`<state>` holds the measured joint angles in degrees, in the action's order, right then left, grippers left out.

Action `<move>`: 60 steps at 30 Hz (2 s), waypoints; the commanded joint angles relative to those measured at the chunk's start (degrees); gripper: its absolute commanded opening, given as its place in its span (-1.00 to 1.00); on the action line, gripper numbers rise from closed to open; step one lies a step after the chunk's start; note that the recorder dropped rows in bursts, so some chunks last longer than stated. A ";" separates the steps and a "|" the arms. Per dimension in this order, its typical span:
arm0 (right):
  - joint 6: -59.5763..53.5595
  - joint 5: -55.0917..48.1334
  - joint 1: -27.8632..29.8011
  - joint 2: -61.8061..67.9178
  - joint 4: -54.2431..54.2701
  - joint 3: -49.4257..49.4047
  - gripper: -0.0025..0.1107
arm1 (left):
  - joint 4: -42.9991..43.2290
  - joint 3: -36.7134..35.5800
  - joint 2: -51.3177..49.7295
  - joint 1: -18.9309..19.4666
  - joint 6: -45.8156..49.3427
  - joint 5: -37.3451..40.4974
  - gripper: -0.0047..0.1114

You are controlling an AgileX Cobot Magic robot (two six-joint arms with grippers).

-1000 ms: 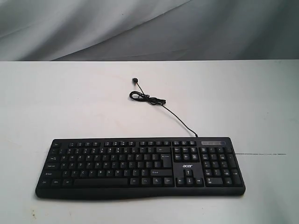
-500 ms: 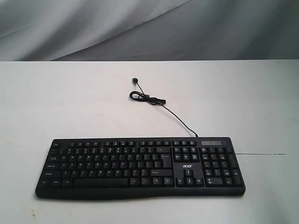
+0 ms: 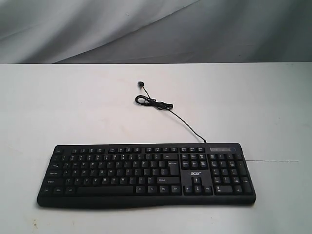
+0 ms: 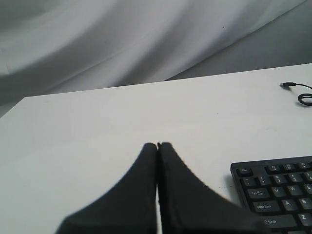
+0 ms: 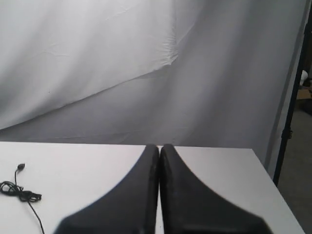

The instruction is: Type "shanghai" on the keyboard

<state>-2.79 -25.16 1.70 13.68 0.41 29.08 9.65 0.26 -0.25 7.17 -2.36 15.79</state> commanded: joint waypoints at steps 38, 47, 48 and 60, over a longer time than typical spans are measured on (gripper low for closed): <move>-15.13 -3.61 -48.97 75.63 14.60 37.48 -0.96 | -0.10 -0.26 0.25 -0.42 -0.25 -0.57 -0.92; -16.96 -9.37 -52.57 89.95 14.84 54.09 -0.96 | -0.10 -0.26 0.25 -0.42 -0.25 -0.57 -0.92; -17.38 -9.37 -52.86 91.56 15.29 55.55 -0.96 | -0.10 -0.26 0.25 -0.42 -0.25 -0.57 -0.92; -25.94 -1.45 -55.72 103.66 22.43 59.74 -0.96 | -0.10 -0.26 0.25 -0.42 -0.25 -0.57 -0.92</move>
<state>-26.88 -28.69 -53.27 115.73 21.46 88.48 9.65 0.26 -0.25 7.17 -2.36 15.79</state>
